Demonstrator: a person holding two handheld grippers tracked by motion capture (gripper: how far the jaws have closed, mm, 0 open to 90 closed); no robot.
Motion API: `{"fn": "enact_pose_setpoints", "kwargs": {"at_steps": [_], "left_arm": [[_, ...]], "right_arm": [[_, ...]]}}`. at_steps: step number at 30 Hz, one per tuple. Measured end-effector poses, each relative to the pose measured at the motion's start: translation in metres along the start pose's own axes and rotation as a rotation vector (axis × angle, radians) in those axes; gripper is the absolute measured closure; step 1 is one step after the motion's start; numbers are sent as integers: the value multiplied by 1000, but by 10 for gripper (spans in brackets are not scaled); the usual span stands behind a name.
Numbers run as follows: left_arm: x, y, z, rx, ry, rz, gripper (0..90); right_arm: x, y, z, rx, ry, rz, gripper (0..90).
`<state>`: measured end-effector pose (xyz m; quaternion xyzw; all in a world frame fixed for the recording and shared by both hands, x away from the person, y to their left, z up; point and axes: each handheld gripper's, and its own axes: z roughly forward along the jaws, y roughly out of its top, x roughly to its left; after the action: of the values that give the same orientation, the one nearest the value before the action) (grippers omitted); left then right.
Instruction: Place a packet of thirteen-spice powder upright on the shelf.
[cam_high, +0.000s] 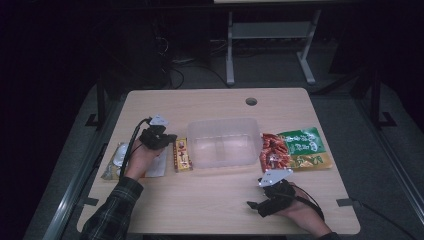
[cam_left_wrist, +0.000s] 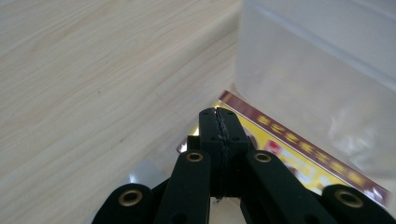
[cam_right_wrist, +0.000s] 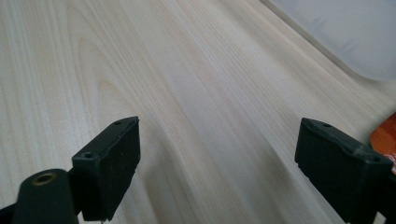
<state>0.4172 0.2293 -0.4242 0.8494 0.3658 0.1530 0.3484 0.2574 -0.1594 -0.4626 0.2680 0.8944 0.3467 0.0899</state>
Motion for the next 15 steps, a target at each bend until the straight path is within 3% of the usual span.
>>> {"fn": "enact_pose_setpoints", "kwargs": {"at_steps": [6,15], "left_arm": [[7,7,27,26,41,11,898],[15,3,46,71,33,0,898]], "right_arm": [[0,0,0,0,-1,6,138],[-1,-1,0,1,-3,9,140]]}}
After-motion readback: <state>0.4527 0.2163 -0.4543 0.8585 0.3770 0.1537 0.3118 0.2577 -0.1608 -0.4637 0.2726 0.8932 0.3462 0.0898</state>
